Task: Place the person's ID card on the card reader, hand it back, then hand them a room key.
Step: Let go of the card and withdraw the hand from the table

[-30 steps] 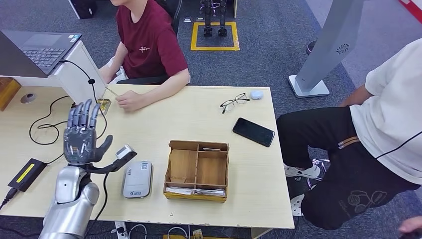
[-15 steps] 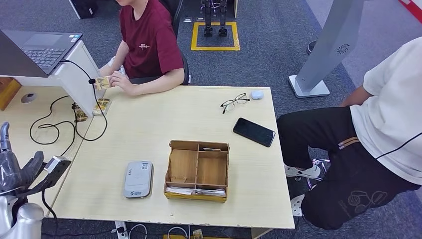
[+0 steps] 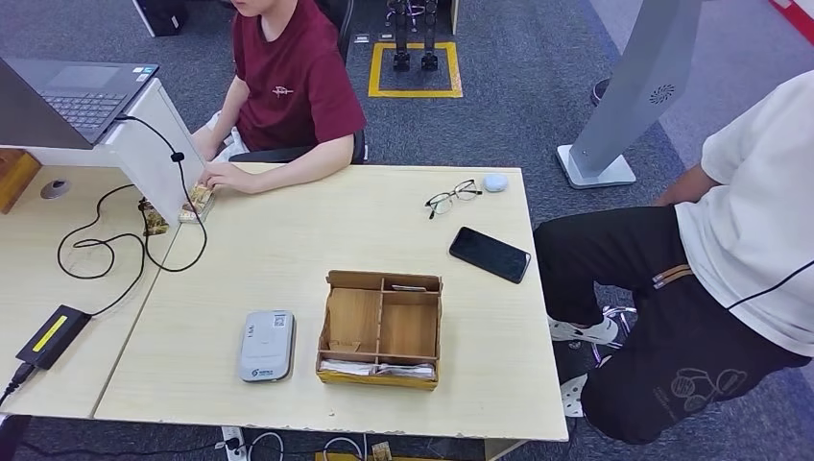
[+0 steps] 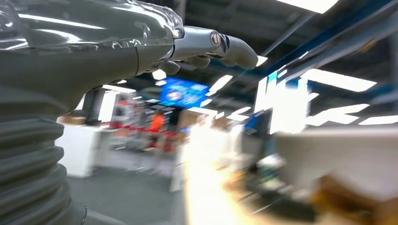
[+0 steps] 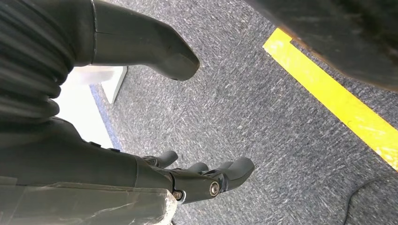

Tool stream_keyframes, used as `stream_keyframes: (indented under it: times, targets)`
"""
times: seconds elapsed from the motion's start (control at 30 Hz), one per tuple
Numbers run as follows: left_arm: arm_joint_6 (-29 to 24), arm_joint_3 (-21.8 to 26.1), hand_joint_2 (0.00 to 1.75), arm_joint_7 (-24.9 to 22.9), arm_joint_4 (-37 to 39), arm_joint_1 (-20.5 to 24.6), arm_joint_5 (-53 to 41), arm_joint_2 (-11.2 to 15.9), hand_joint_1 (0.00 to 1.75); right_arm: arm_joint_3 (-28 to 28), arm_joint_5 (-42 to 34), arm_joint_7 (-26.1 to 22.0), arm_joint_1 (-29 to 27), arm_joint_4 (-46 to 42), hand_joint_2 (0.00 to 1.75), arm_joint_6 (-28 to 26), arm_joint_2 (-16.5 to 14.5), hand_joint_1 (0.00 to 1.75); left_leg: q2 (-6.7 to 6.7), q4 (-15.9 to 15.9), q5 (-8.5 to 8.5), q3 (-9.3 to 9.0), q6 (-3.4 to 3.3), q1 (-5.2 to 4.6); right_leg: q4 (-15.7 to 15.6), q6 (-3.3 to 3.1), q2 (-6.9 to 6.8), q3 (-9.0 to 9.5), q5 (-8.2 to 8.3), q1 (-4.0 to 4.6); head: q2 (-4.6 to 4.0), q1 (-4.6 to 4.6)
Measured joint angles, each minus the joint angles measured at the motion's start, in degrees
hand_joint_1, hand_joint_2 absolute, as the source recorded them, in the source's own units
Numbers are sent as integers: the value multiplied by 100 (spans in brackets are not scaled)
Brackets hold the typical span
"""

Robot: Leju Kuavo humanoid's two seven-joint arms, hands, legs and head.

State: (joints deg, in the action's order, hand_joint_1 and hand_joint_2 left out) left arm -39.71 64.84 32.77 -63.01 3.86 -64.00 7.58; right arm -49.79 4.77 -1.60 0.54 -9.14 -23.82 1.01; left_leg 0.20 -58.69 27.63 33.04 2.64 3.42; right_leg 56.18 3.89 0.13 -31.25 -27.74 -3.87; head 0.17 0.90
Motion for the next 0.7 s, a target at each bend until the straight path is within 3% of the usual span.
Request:
stream_keyframes:
  times: [0.17, 0.3, 0.7]
  targets:
    - [-1, 1199, 175, 14, 772, 78, -435, -26, 0, 8, -1, 17, 0, 18, 175, -1, -8, 0, -1, 0, 0, -1, 0, 0, -2, 0, -1, -1, 0, 0, 0, 0]
    - [-2, 1798, 175, -135, 1294, 135, -600, -49, 0, 9, -1, 27, 2, 18, 175, -6, -19, 0, -2, 0, 0, -1, 0, 1, -2, 0, -3, -1, 0, 1, 0, -1]
    - [-2, 2270, 175, -149, 1791, 209, -627, -47, 0, 11, -1, 36, 2, 20, 175, -9, -24, 0, -2, 0, -1, -4, 0, 1, -1, -1, -2, 1, 2, 1, 0, 0]
